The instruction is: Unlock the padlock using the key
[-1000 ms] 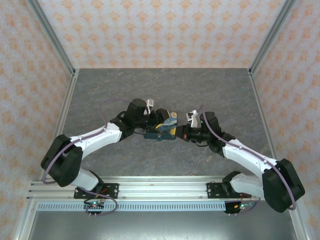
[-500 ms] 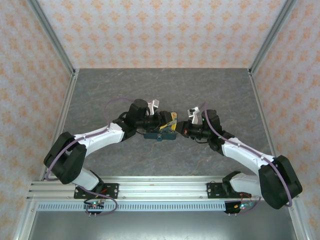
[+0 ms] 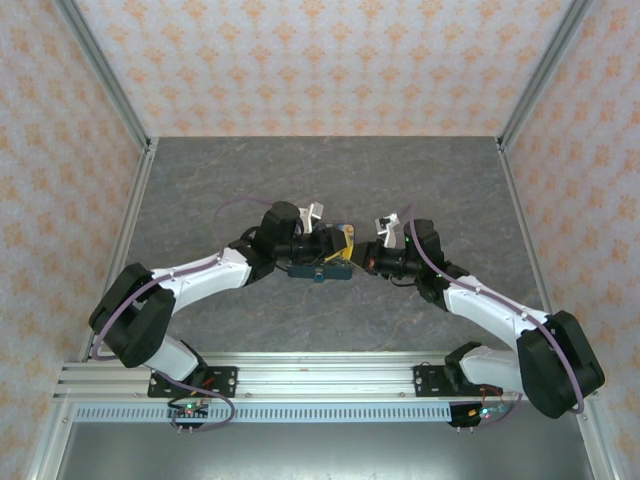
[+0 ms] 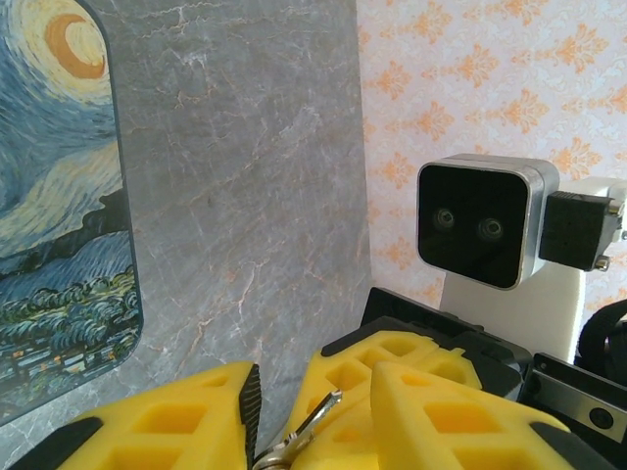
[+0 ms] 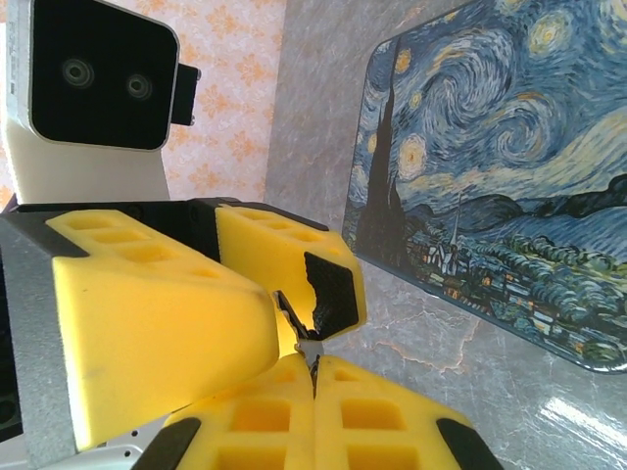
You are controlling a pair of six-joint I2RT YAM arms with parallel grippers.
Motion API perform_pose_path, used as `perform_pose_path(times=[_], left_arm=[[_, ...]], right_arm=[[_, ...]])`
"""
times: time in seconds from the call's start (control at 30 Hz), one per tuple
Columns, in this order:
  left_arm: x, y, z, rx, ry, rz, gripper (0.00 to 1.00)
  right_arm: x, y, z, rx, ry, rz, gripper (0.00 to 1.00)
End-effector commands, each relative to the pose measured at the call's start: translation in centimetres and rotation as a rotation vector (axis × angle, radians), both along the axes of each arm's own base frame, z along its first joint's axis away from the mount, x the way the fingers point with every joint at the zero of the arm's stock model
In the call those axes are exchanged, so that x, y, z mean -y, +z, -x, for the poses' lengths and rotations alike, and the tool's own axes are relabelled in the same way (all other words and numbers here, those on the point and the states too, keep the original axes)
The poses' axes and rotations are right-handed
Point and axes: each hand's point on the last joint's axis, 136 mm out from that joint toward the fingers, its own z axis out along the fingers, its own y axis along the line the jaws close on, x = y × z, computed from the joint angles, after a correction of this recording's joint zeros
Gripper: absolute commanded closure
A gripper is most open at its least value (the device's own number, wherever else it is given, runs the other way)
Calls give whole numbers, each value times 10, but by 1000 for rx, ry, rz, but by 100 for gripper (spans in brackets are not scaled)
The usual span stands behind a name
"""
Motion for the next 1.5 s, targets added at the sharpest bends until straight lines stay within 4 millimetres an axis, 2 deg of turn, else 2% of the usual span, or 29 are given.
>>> perform_pose_path(times=[0.0, 0.37, 0.47, 0.53, 0.63, 0.77, 0.83, 1.07, 1.47], left_arm=[[9, 8, 1, 46, -28, 17, 69], [12, 5, 0, 45, -25, 13, 90], [12, 4, -1, 40, -21, 14, 100], [10, 3, -3, 38, -3, 7, 100], [4, 0, -8, 35, 49, -13, 100], [-2, 5, -14, 51, 104, -19, 100], [-5, 9, -17, 63, 129, -19, 100], [-14, 25, -29, 92, 228, 4, 100], [-25, 48, -50, 138, 380, 127, 100]], right_arm=[[0, 6, 0, 35, 2, -25, 100], [1, 4, 0, 32, -3, -23, 100], [1, 3, -1, 30, -6, -21, 100], [3, 2, -2, 29, -16, -15, 100], [17, 3, -7, 23, -75, -21, 76], [43, 11, -9, 39, -174, -39, 57], [52, 14, -10, 48, -224, -33, 53], [66, 28, -20, 96, -347, -94, 49], [60, 55, -45, 177, -392, -211, 49]])
